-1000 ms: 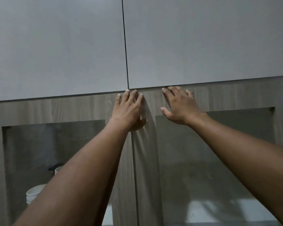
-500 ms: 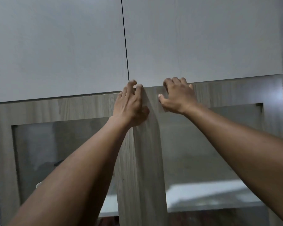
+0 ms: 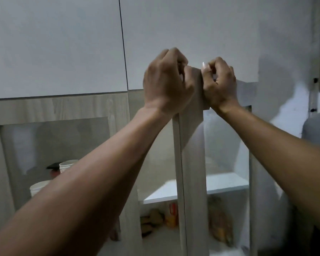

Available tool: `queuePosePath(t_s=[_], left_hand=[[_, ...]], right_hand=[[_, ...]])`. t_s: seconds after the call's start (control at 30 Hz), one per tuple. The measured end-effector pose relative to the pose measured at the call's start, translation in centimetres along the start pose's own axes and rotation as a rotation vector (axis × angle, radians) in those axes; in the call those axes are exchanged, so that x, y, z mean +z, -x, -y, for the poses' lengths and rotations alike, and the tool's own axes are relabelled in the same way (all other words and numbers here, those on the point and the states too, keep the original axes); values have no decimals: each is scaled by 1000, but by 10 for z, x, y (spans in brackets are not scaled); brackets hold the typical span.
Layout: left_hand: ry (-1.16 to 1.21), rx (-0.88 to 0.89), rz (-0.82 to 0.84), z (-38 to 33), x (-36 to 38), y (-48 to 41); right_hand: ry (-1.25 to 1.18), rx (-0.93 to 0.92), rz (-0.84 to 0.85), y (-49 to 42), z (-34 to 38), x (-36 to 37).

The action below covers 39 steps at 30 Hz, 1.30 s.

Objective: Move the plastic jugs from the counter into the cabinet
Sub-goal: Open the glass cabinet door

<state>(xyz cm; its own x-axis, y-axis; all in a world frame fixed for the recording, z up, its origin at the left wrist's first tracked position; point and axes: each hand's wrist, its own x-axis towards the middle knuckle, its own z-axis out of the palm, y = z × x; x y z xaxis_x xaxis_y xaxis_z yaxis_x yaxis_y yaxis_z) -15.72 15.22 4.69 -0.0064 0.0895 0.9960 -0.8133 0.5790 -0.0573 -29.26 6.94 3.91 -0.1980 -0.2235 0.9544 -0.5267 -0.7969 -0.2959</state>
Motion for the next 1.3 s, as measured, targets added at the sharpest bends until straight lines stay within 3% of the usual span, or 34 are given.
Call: queuePosePath(t_s=[0.43,0.6,0.67,0.73,0.83,1.03,1.2,1.3], left_hand=[[667,-179,-58,-228,71,12],[733,-148,183,-304,129,53],[694,-167,312,-325,157,72],[633,-150,395,-341,186,87],[587,-75,420,-360,223,100],[502,82,426,-379,292,112],[400,194,484,-380,353,123],[377,216,516,-383,385,131]], right_hand=[[-366,305,138,-10,8,-241],[-562,500,98,-4,-4,-344],[-427,524,18,2,-11,-372],[-131,468,-35,9,-24,-393],[277,309,-65,26,-52,-415],[798,0,-147,53,-131,-445],[1208,-85,-100,49,-188,-475],[1329,-40,-6,54,-222,-492]])
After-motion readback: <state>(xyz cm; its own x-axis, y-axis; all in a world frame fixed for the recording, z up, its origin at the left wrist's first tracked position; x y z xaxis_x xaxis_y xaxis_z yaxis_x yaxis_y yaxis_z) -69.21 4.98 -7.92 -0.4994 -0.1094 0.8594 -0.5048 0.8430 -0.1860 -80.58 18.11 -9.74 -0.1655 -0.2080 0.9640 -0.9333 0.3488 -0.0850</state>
